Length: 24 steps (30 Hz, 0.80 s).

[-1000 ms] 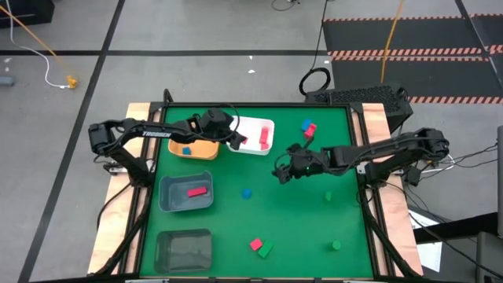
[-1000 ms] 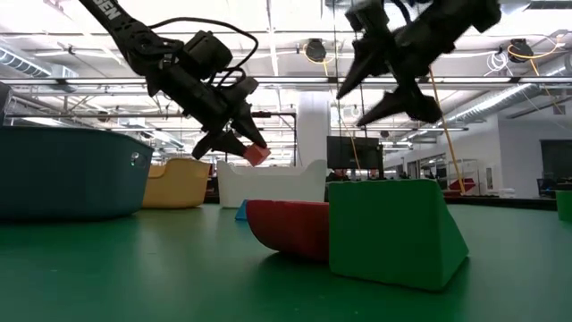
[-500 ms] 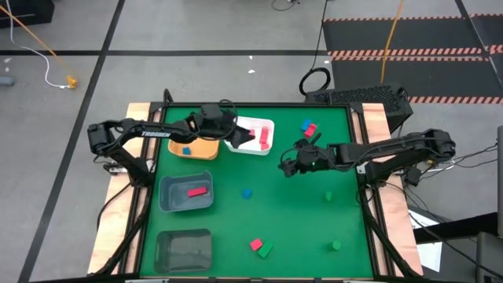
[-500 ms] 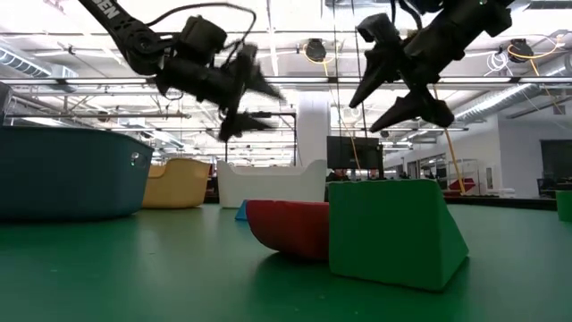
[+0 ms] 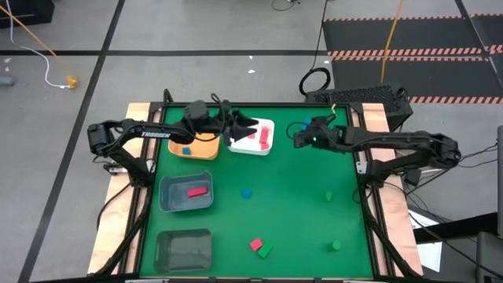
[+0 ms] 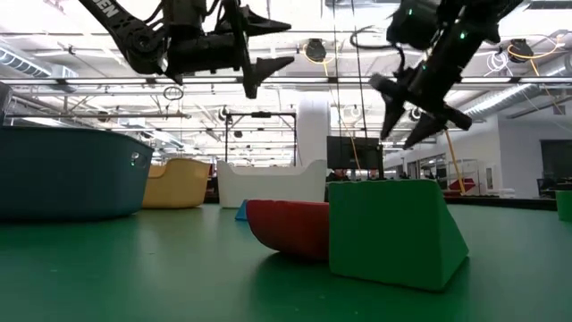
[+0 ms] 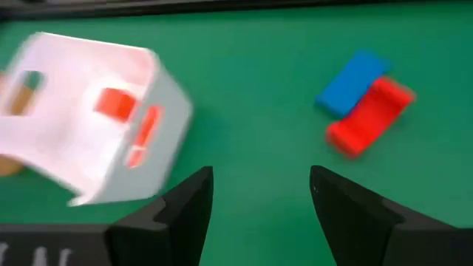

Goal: Sort & place blocks by color
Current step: Put the top right green block into the black bin

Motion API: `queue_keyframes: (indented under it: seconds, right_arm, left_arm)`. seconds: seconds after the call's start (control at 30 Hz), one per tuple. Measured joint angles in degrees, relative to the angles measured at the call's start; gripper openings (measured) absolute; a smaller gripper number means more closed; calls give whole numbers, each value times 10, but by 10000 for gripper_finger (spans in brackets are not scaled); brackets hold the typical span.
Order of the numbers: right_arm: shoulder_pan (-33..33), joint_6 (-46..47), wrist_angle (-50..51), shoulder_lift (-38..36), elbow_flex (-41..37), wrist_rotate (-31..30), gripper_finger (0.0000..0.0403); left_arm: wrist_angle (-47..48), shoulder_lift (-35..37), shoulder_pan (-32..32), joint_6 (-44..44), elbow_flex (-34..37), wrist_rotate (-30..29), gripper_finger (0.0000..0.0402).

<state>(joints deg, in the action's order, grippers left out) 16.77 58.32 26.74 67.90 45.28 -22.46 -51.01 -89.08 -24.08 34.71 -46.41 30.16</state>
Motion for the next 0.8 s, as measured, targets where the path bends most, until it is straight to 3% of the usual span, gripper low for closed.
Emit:
queue_keyframes:
  seconds: [0.17, 0.23, 0.57, 0.63, 0.8]
  right_arm:
    - [30, -78, 5, 3, 0, 6, 218]
    - [36, -78, 14, 3, 0, 40, 218]
    - [-27, 124, 127, 7, 0, 347, 213]
    - [-50, 159, 144, 7, 0, 376, 208]
    - [-94, 231, 266, 7, 0, 377, 200]
  left_arm:
    - [-22, 0, -11, 9, 0, -2, 280]
    - [-20, 0, -20, 21, 0, -2, 280]
    - [-20, 0, -77, 75, 0, 0, 280]
    - [-20, 0, -87, 74, 0, 5, 280]
    - [-20, 0, -100, 74, 0, 16, 280]
